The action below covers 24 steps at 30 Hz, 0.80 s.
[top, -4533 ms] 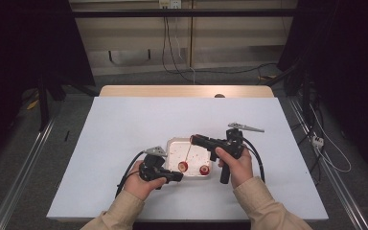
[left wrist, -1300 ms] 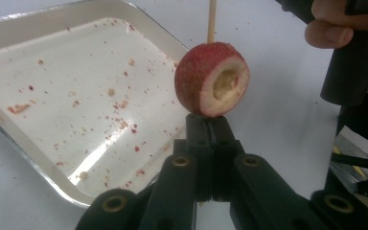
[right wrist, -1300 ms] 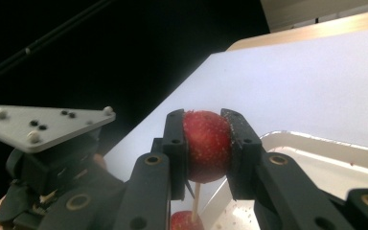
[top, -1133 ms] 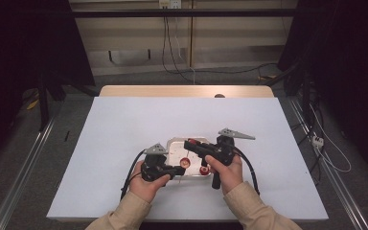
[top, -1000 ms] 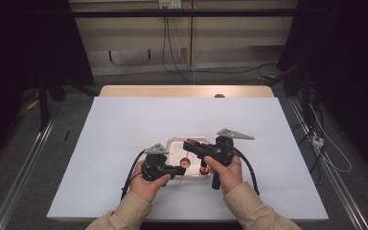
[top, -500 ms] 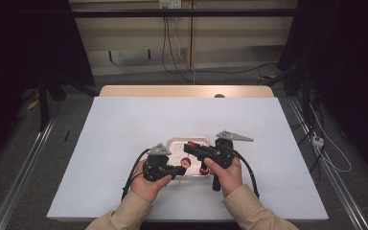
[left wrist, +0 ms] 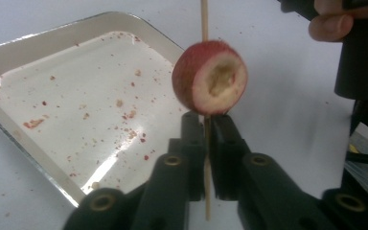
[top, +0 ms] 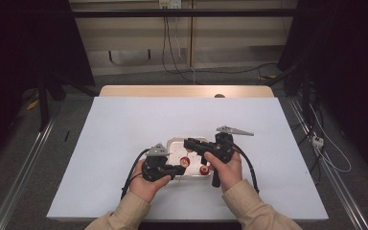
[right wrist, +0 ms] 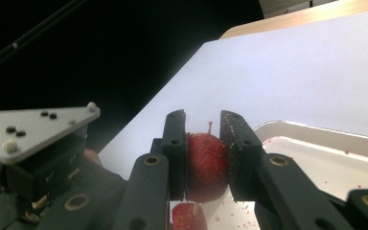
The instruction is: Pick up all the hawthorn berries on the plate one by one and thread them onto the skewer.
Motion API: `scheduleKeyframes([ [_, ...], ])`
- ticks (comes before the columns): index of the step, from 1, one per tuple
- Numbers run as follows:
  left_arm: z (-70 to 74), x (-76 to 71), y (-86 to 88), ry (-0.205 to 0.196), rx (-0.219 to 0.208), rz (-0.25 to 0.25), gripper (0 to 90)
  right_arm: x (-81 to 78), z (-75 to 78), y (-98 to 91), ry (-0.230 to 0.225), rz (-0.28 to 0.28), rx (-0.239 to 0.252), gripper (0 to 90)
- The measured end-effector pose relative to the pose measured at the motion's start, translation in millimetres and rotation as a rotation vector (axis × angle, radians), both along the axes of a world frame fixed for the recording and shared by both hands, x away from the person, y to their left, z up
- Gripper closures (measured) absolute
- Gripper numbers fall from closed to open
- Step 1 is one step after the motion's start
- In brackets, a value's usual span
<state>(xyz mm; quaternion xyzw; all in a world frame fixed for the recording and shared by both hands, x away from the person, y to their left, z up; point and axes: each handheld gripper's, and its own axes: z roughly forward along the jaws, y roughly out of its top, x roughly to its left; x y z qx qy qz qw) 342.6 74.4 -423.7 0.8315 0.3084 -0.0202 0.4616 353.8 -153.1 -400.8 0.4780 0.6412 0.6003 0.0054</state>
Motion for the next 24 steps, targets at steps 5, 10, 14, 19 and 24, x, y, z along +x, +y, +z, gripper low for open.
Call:
scheduleKeyframes([
  [5, -6.3, -1.0, -1.3, 0.016, 0.029, -0.031, 75.6, 1.8, 4.4, -8.2, -0.008, -0.019, 0.044, 73.3],
  [10, -6.1, -3.3, -0.4, 0.059, 0.011, -0.035, 89.4, 3.1, 8.8, -14.1, -0.021, -0.041, 0.072, 73.3],
  [14, -1.6, -3.1, 0.5, 0.064, 0.007, -0.022, 89.9, 0.3, 9.2, -15.1, -0.031, -0.051, 0.105, 73.5],
  [19, 0.7, -2.9, 1.1, 0.064, 0.024, -0.017, 90.0, -2.8, 4.2, -15.4, -0.042, -0.080, 0.106, 73.6],
  [24, 1.1, -1.4, 3.0, 0.064, 0.026, -0.012, 90.0, -5.9, 3.9, -13.8, -0.056, -0.087, 0.089, 73.6],
])
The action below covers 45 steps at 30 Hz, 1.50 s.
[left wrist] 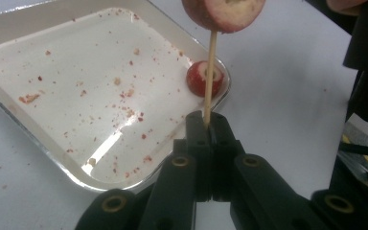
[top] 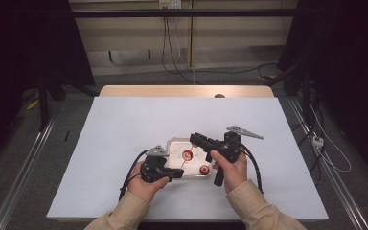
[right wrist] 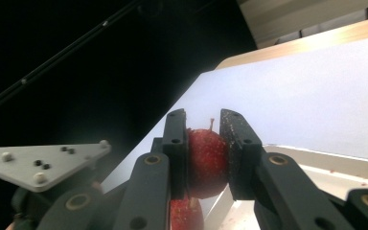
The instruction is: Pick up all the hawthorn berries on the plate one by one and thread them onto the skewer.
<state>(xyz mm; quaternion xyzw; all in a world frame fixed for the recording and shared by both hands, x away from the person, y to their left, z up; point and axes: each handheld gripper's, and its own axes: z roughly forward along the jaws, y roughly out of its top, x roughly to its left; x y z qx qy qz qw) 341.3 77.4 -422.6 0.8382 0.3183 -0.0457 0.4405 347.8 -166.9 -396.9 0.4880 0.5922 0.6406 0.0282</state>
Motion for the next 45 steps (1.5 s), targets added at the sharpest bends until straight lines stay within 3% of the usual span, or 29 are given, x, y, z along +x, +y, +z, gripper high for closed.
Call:
scheduleKeyframes([
  [3, -0.5, -0.4, -0.8, 0.004, 0.010, -0.004, 90.0, 1.3, -2.1, -1.9, 0.011, -0.003, -0.007, 73.6],
  [4, -0.7, 0.5, -0.2, 0.011, 0.018, -0.009, 90.0, 0.7, -2.9, -2.0, 0.014, 0.005, 0.010, 73.6],
  [5, -1.4, 0.6, 0.3, 0.002, 0.013, 0.011, 90.0, -0.3, -3.1, -1.2, 0.013, 0.005, 0.003, 73.6],
  [6, -0.7, 1.8, 0.7, 0.013, -0.003, -0.002, 90.0, -1.5, -2.7, -0.4, 0.006, 0.005, -0.008, 73.6],
  [7, 2.6, 1.6, 1.4, 0.000, -0.073, 0.006, 90.0, -1.7, -3.4, 1.4, 0.015, 0.026, -0.009, 73.7],
  [8, 11.1, 2.9, -1.0, -0.002, -0.049, 0.002, 90.0, -1.9, -7.0, 6.3, 0.065, 0.080, -0.052, 73.2],
  [9, 13.1, 2.3, -4.9, -0.037, 0.031, -0.008, 90.0, -5.9, -16.9, 17.1, 0.082, 0.109, -0.048, 72.9],
  [11, 4.6, 3.9, -1.1, 0.008, -0.031, 0.020, 90.0, -7.6, -20.7, 21.0, 0.075, 0.087, -0.064, 73.1],
  [13, 7.7, 4.7, 0.8, -0.002, -0.028, 0.019, 90.0, -4.0, -19.0, 21.3, 0.088, 0.111, -0.079, 72.8],
  [15, 9.9, 5.4, 1.6, -0.013, -0.021, 0.022, 89.9, -0.4, -17.5, 20.8, 0.081, 0.110, -0.034, 71.7],
  [17, 6.7, 6.9, 2.6, -0.008, -0.019, 0.031, 89.8, 0.1, -13.4, 22.9, 0.046, 0.099, -0.081, 63.0],
  [18, 4.8, 8.2, 4.3, 0.001, -0.014, 0.025, 89.8, 1.4, -12.4, 22.8, 0.049, 0.104, -0.072, 62.0],
  [19, 4.4, 7.9, 6.6, -0.014, -0.006, 0.039, 89.8, 2.3, -11.5, 21.7, 0.043, 0.094, -0.065, 59.7],
  [21, 5.4, 7.5, 12.0, -0.006, -0.033, 0.047, 89.7, 3.8, -10.1, 18.7, 0.038, 0.083, -0.068, 57.7],
  [23, 6.4, 7.9, 16.0, -0.004, -0.034, 0.052, 89.6, 3.3, -10.5, 16.8, 0.047, 0.077, -0.058, 50.6],
  [26, 2.3, 8.6, 16.4, -0.010, -0.007, 0.054, 89.6, 4.0, -8.4, 12.3, 0.027, 0.072, -0.050, 42.8],
  [29, 2.2, 9.2, 19.9, -0.018, 0.001, 0.059, 89.5, 3.6, -7.0, 2.4, 0.013, 0.049, -0.111, 38.1],
  [32, 2.3, 10.1, 24.0, -0.016, -0.006, 0.067, 89.4, 4.3, -10.7, -7.6, 0.035, 0.072, -0.166, 31.6],
  [37, -0.8, 9.6, 23.9, -0.009, 0.000, 0.067, 89.3, 0.0, -21.7, -16.9, 0.043, 0.098, -0.355, 30.2],
  [40, -1.2, 9.9, 23.7, -0.004, 0.002, 0.054, 89.2, -3.6, -29.2, -21.1, 0.056, 0.113, -0.409, 35.5],
  [42, -1.4, 9.9, 23.4, -0.003, 0.006, 0.052, 89.3, -6.9, -33.9, -23.3, 0.057, 0.128, -0.452, 43.5],
  [45, -3.0, 9.7, 22.6, -0.002, 0.010, 0.054, 89.2, -10.5, -39.7, -26.5, 0.063, 0.151, -0.484, 52.0],
])
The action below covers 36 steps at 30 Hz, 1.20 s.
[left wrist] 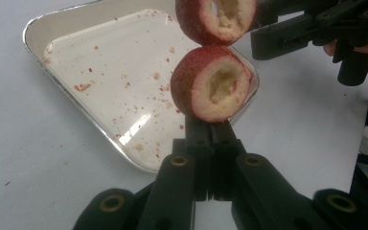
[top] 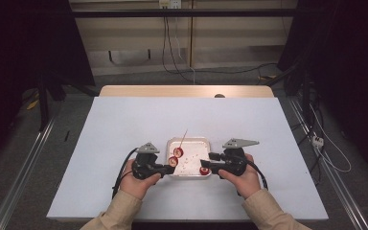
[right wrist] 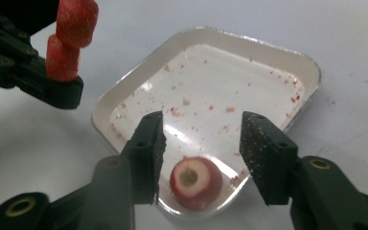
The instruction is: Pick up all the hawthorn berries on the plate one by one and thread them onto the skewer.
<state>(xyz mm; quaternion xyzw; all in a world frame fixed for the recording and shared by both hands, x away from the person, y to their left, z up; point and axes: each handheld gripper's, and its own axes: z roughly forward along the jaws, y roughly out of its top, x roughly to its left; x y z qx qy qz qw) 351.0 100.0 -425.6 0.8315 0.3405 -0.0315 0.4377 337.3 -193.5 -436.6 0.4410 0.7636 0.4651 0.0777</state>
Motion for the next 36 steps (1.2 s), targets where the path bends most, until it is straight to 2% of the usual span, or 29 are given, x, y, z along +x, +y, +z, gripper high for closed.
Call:
scheduleKeyframes([
  [2, -0.3, -0.4, -0.7, -0.001, 0.006, 0.002, 89.2, -1.7, -3.0, -1.5, 0.008, 0.010, -0.018, 58.7],
  [6, -0.8, -0.2, -1.0, 0.000, 0.008, -0.008, 89.2, -3.4, -9.2, -2.1, 0.016, 0.030, -0.047, 61.5],
  [9, -0.9, -0.2, -0.9, 0.002, 0.010, -0.009, 89.2, -4.0, -13.7, -1.6, 0.025, 0.034, -0.049, 64.9],
  [13, -1.3, -0.4, -1.5, 0.004, 0.008, -0.010, 89.1, -5.1, -15.8, 2.5, 0.044, 0.055, -0.042, 63.5],
  [19, -1.1, -0.5, -1.7, 0.005, 0.008, -0.015, 89.1, -2.8, -19.2, 8.9, 0.074, 0.048, -0.026, 59.3],
  [24, -1.6, -0.5, -2.2, 0.009, 0.010, -0.017, 89.1, -1.1, -24.5, 18.5, 0.104, 0.045, -0.011, 59.7],
  [26, -2.0, -0.3, -2.4, 0.005, 0.009, -0.014, 89.1, 1.4, -24.9, 21.1, 0.096, 0.043, -0.006, 60.0],
  [29, -1.9, 0.0, -1.2, 0.008, 0.012, -0.005, 89.0, 6.5, -24.1, 23.2, 0.068, 0.019, -0.024, 49.4],
  [32, -1.8, 0.6, 0.2, 0.012, 0.006, -0.009, 89.1, 8.8, -20.0, 18.8, 0.045, -0.005, -0.025, 51.5],
  [34, -2.1, 0.6, 0.2, 0.011, 0.007, -0.007, 89.1, 9.0, -18.3, 15.1, 0.059, -0.020, -0.012, 57.1],
  [36, -2.1, 0.5, -0.1, 0.011, 0.003, -0.008, 89.0, 7.8, -16.6, 13.2, 0.058, -0.012, -0.005, 57.9],
])
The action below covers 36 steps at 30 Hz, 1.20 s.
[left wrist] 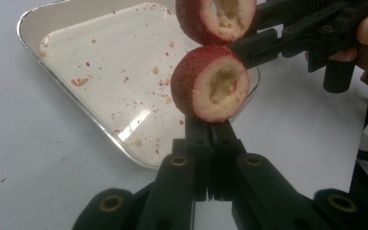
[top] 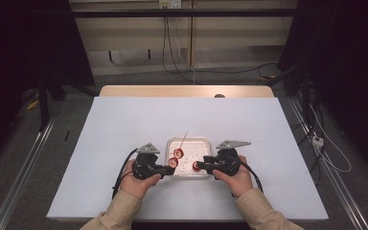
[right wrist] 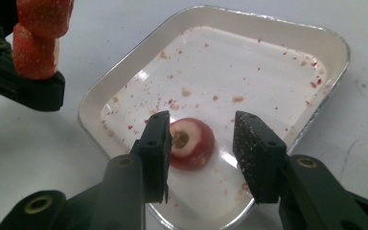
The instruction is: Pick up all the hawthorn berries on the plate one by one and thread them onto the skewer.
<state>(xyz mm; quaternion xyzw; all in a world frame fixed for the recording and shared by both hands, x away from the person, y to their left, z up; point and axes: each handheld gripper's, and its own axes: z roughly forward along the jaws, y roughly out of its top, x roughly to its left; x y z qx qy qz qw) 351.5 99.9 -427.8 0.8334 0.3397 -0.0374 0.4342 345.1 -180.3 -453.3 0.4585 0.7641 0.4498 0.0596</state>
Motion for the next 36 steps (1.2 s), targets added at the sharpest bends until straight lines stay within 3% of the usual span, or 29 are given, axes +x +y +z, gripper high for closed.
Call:
scheduleKeyframes([
  [4, -0.1, 0.1, -0.2, 0.001, 0.001, 0.000, 88.9, -0.7, -1.9, 0.4, 0.008, 0.012, -0.029, 59.1],
  [9, -0.2, 0.4, -0.2, 0.002, -0.001, 0.002, 89.0, 6.1, -1.5, -3.6, -0.025, -0.027, -0.057, 67.8],
  [18, -0.1, 1.3, 1.4, 0.009, -0.002, 0.004, 88.9, 17.8, -1.8, 2.1, -0.016, -0.066, -0.011, 64.4],
  [21, 0.2, 1.8, 2.3, 0.009, -0.004, 0.000, 88.9, 15.0, 0.7, 3.2, 0.002, -0.065, 0.064, 61.7],
  [31, -0.1, 1.5, 1.6, 0.010, 0.001, 0.001, 88.9, 12.1, -10.7, 15.9, 0.053, -0.030, 0.060, 60.1],
  [36, 0.1, 1.4, 1.6, 0.009, -0.001, 0.001, 88.9, 12.0, -11.5, 15.2, 0.080, -0.044, 0.126, 57.3],
])
